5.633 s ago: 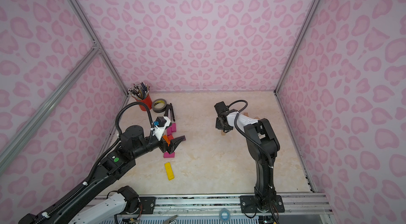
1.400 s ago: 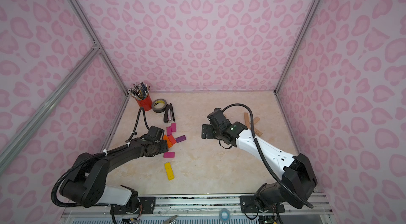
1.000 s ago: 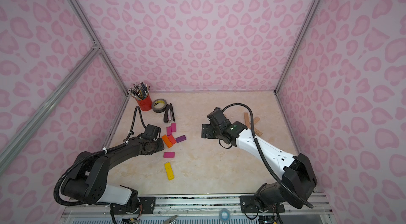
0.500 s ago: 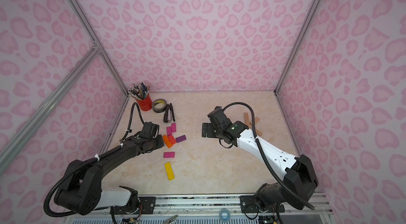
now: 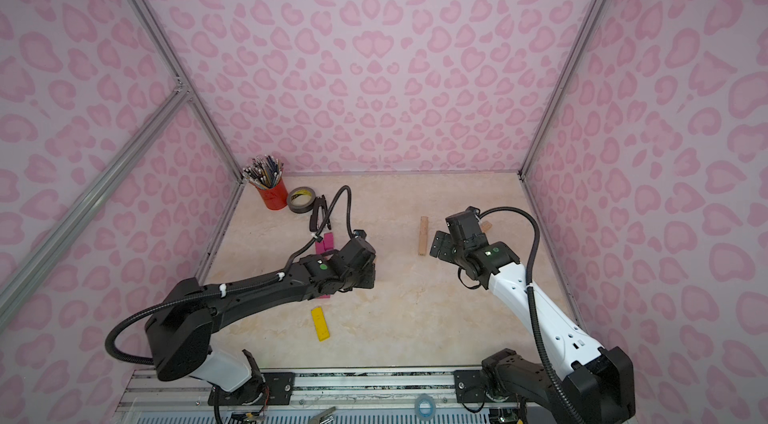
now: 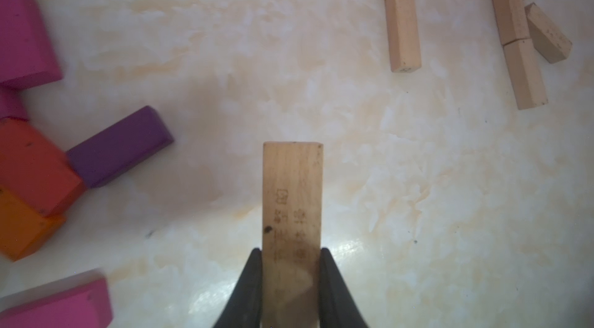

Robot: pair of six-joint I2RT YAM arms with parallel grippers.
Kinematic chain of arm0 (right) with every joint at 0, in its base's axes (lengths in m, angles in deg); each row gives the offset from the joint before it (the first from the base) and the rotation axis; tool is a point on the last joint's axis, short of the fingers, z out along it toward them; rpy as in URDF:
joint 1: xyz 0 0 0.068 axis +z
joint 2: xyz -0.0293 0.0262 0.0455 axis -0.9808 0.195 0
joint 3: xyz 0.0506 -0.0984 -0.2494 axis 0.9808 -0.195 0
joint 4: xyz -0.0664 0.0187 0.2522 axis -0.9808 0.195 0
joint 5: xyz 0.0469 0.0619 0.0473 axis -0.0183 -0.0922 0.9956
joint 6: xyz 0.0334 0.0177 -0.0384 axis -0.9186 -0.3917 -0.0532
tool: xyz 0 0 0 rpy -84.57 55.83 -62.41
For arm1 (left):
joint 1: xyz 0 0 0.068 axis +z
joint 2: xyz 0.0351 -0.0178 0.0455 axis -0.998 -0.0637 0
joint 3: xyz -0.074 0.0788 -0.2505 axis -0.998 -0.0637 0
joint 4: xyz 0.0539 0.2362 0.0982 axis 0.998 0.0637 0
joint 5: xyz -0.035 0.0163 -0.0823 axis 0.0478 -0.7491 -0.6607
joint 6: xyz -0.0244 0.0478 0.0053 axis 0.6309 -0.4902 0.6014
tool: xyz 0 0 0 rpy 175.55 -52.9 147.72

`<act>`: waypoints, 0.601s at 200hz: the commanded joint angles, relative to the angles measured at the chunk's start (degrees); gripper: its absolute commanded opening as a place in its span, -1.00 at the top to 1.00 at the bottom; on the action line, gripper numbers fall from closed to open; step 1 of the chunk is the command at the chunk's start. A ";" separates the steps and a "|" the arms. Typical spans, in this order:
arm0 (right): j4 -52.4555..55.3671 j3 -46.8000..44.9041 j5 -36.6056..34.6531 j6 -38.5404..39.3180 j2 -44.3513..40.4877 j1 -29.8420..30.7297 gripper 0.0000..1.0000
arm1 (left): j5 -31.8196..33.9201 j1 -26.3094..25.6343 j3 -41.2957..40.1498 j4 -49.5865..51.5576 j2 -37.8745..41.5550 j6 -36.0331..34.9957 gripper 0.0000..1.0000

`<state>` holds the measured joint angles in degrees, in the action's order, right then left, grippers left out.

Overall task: Assemble the letter k with building blocks
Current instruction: Pick up the building block from the center of the board, then place the building block at the center of the board.

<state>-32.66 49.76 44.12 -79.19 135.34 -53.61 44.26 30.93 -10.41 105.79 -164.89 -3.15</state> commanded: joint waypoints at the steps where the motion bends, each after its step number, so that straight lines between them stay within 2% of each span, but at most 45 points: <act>1: 2.77 -2.31 -1.32 1.03 -2.88 -2.18 -0.93 | 2.49 -2.62 5.09 -0.75 -6.27 -1.19 0.75; 54: 5.05 -6.20 -1.50 1.04 -8.99 -5.58 -0.93 | 0.37 -3.92 19.06 0.43 -20.84 -2.13 0.72; 120: 6.06 -6.32 -0.28 1.58 -9.40 -6.21 -0.93 | -3.57 -4.19 24.54 1.57 -28.49 -1.80 0.59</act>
<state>-27.72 43.80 43.58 -78.25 125.92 -59.71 42.23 26.82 13.11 106.45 -192.23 -4.68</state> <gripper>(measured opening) 0.966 0.255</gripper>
